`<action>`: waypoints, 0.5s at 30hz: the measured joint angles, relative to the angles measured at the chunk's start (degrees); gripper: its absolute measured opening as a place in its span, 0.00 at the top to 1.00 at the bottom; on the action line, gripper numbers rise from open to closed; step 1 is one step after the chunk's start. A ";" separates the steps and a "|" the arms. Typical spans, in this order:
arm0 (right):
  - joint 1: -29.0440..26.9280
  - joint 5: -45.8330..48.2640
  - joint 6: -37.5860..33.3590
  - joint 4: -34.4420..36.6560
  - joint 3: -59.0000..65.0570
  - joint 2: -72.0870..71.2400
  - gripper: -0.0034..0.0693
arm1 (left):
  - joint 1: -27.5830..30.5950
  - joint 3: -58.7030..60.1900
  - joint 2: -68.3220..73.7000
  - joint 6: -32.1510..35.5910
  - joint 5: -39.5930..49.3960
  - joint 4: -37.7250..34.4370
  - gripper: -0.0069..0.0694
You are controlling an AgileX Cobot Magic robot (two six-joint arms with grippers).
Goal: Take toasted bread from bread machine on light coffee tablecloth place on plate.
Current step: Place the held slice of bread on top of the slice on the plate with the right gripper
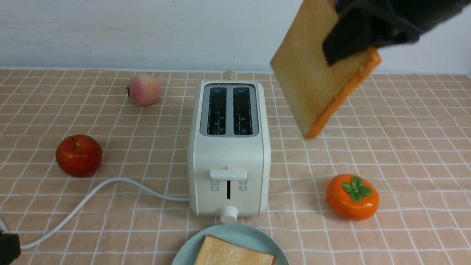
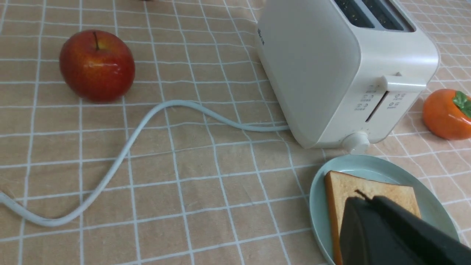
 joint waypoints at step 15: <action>0.00 -13.76 -32.45 42.71 39.70 8.63 0.81 | 0.00 0.00 0.00 -0.13 -2.17 4.54 0.93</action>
